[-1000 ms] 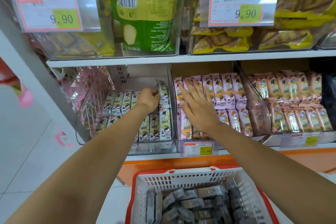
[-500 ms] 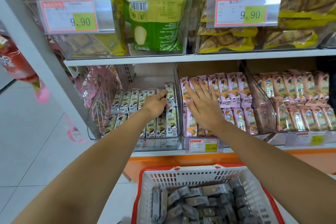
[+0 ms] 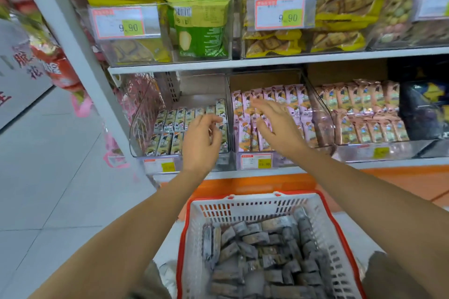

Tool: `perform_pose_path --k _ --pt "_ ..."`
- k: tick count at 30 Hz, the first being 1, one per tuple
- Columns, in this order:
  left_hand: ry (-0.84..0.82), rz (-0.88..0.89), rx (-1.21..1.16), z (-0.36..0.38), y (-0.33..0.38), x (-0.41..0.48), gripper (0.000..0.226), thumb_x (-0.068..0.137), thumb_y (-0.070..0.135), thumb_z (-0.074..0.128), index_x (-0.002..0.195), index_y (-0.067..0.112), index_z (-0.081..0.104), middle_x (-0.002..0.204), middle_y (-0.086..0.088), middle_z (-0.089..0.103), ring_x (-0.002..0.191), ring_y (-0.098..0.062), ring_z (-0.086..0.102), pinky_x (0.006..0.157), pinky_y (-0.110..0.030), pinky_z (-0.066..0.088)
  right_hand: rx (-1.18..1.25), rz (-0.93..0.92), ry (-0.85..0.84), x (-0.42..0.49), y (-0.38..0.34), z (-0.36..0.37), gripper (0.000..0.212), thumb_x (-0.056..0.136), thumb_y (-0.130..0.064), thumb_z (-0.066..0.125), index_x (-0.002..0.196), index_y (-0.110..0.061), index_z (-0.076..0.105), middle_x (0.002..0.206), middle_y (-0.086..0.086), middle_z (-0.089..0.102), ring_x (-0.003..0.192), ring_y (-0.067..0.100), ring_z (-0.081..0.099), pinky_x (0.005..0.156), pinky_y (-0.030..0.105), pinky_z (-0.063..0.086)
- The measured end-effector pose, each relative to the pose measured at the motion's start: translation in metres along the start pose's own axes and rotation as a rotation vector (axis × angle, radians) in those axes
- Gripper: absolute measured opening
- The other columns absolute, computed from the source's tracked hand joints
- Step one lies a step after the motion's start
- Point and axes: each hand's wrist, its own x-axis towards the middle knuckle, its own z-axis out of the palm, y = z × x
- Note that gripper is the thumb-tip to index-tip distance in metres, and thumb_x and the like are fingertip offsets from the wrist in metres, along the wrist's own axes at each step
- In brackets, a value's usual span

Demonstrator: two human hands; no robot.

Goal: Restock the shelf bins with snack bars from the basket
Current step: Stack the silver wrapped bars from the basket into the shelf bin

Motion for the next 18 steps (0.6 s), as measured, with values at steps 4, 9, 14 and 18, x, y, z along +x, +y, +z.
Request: perform_pose_path --k 4,9,14,18 --pt "-0.044 0.009 -0.067 0.019 0.023 -0.055 0.015 0.094 0.009 0.046 0.101 0.015 0.058 0.083 0.002 0.049 0.078 -0.016 0.043 0.063 -0.028 0.031 -0.010 -0.091 0.019 -0.066 -0.008 -0.021 0.028 0.094 -0.013 0.044 0.106 -0.008 0.068 0.096 0.007 0.068 0.084 0.024 0.062 0.071 0.037 0.051" --pt "-0.385 -0.207 -0.075 0.073 0.029 -0.135 0.014 0.096 0.016 0.049 0.103 0.018 0.061 0.085 -0.002 0.061 0.069 -0.020 0.054 0.061 -0.033 0.042 -0.099 0.067 -0.130 -0.160 0.020 -0.026 0.022 0.091 -0.006 0.051 0.101 -0.011 0.070 0.097 0.003 0.068 0.085 0.020 0.061 0.074 0.038 0.051" --pt "-0.904 -0.324 0.033 0.120 0.032 -0.207 0.013 0.099 0.018 0.049 0.105 0.018 0.061 0.084 0.006 0.054 0.073 -0.014 0.048 0.072 -0.029 0.042 -0.278 0.414 -0.424 -0.250 0.071 -0.009 0.044 0.096 -0.018 0.053 0.139 -0.015 0.049 0.142 0.012 0.046 0.128 0.032 0.044 0.104 0.040 0.036" --pt "-1.167 -0.396 0.053 0.159 0.025 -0.244 0.026 0.101 0.010 0.045 0.123 0.003 0.058 0.099 -0.002 0.057 0.093 -0.025 0.051 0.085 -0.035 0.041 -0.324 0.532 -0.634 -0.297 0.096 0.009 0.064 0.099 -0.027 0.047 0.155 -0.020 0.015 0.162 0.012 0.010 0.148 0.029 0.013 0.116 0.043 0.023"
